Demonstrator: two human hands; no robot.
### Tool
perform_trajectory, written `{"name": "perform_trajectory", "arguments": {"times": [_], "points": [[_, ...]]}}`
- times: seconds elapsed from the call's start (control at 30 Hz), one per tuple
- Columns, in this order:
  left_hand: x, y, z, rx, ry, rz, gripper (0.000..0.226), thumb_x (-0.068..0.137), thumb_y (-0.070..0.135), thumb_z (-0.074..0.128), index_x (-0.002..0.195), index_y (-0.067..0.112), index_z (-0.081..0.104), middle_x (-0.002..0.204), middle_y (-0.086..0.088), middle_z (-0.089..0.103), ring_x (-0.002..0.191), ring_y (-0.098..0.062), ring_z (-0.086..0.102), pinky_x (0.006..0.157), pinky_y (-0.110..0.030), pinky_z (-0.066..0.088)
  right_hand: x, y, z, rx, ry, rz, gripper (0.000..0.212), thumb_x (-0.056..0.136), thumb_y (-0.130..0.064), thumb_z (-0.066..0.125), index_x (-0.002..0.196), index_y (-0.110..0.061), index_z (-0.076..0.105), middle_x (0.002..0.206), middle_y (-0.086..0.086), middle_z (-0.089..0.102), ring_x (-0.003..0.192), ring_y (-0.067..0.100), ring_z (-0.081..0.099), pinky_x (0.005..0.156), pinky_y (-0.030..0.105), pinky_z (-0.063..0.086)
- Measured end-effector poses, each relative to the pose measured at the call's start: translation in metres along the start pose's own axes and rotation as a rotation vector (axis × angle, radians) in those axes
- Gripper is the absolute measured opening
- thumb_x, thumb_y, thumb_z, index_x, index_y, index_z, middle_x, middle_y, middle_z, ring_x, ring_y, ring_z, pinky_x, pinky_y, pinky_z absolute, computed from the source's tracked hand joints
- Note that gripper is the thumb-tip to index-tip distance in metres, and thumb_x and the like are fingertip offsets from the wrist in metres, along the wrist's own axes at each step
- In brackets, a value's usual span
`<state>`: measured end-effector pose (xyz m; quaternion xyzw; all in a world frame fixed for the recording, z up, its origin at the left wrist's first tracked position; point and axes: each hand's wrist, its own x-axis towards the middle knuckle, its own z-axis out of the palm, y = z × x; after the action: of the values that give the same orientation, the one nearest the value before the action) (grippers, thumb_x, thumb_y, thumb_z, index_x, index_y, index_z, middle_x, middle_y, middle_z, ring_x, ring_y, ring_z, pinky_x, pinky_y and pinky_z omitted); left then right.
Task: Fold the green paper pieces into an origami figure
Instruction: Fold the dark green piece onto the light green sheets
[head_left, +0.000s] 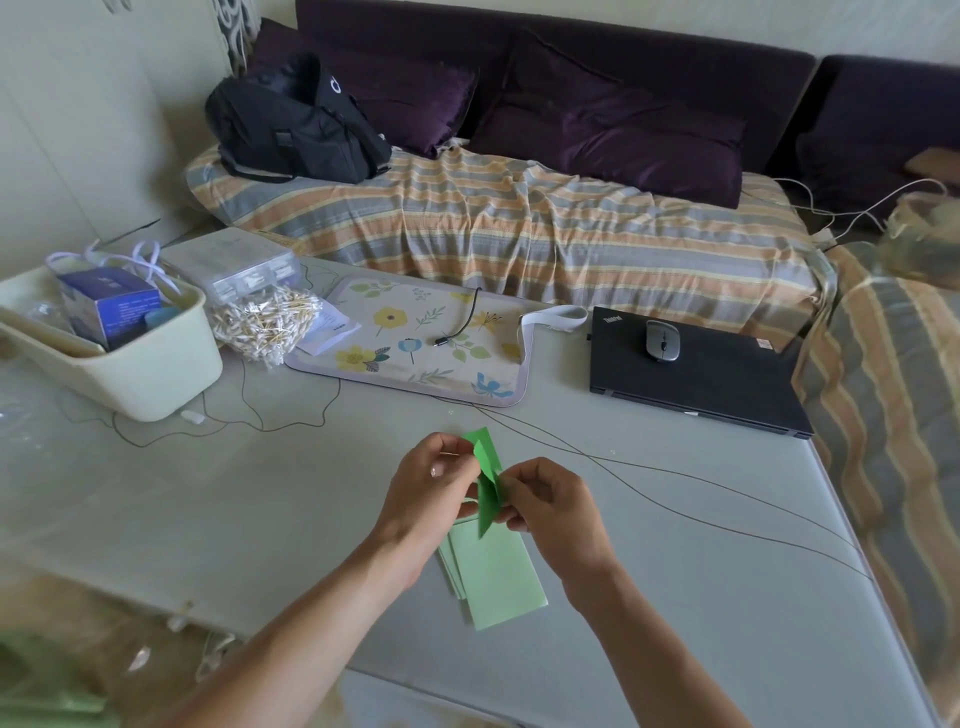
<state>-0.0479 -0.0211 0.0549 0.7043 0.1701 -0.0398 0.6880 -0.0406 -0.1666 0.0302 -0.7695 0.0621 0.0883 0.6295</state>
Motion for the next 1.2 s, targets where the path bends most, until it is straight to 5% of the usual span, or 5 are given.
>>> {"name": "perform_trajectory", "arguments": {"times": [0.2, 0.47, 0.7, 0.9, 1.2], "points": [[0.001, -0.004, 0.000, 0.080, -0.012, 0.051, 0.012, 0.089, 0.018, 0.065, 0.099, 0.022, 0.070, 0.097, 0.000, 0.075, 0.088, -0.017, 0.074, 0.076, -0.033, 0.064, 0.002, 0.001, 0.000, -0.010, 0.022, -0.005, 0.014, 0.092, -0.004, 0.058, 0.087, -0.007, 0.070, 0.071, 0.008, 0.075, 0.063, 0.014, 0.067, 0.066, 0.029, 0.055], [0.003, -0.010, -0.002, 0.414, 0.127, 0.254, 0.007, 0.083, 0.017, 0.068, 0.081, 0.023, 0.071, 0.073, 0.010, 0.071, 0.067, -0.004, 0.062, 0.056, -0.010, 0.044, 0.002, 0.003, 0.001, -0.101, -0.034, -0.029, 0.013, 0.086, -0.016, 0.062, 0.082, -0.022, 0.073, 0.077, 0.003, 0.075, 0.073, 0.016, 0.065, 0.081, 0.044, 0.057], [0.003, -0.014, -0.002, 0.583, 0.137, 0.417, 0.006, 0.081, 0.020, 0.068, 0.079, 0.024, 0.064, 0.067, 0.013, 0.066, 0.061, -0.005, 0.059, 0.057, -0.021, 0.047, 0.000, -0.007, 0.000, 0.081, -0.034, -0.023, 0.027, 0.099, -0.031, 0.062, 0.088, -0.008, 0.071, 0.083, 0.012, 0.073, 0.072, 0.014, 0.065, 0.072, 0.031, 0.055], [0.005, -0.018, -0.002, 0.638, 0.114, 0.494, 0.006, 0.085, 0.021, 0.067, 0.082, 0.025, 0.064, 0.071, 0.013, 0.067, 0.066, -0.008, 0.062, 0.061, -0.032, 0.053, 0.001, -0.003, 0.002, 0.039, -0.051, -0.054, 0.010, 0.094, -0.017, 0.066, 0.088, -0.014, 0.072, 0.085, 0.011, 0.075, 0.074, 0.016, 0.066, 0.081, 0.047, 0.059], [0.009, -0.020, -0.006, 0.658, 0.127, 0.521, 0.019, 0.081, 0.014, 0.079, 0.089, 0.030, 0.072, 0.079, 0.021, 0.061, 0.080, 0.005, 0.059, 0.068, -0.005, 0.039, 0.003, -0.001, 0.000, 0.025, -0.026, -0.054, 0.014, 0.090, -0.010, 0.061, 0.080, -0.016, 0.069, 0.070, 0.002, 0.067, 0.067, 0.017, 0.059, 0.070, 0.041, 0.051]]}}
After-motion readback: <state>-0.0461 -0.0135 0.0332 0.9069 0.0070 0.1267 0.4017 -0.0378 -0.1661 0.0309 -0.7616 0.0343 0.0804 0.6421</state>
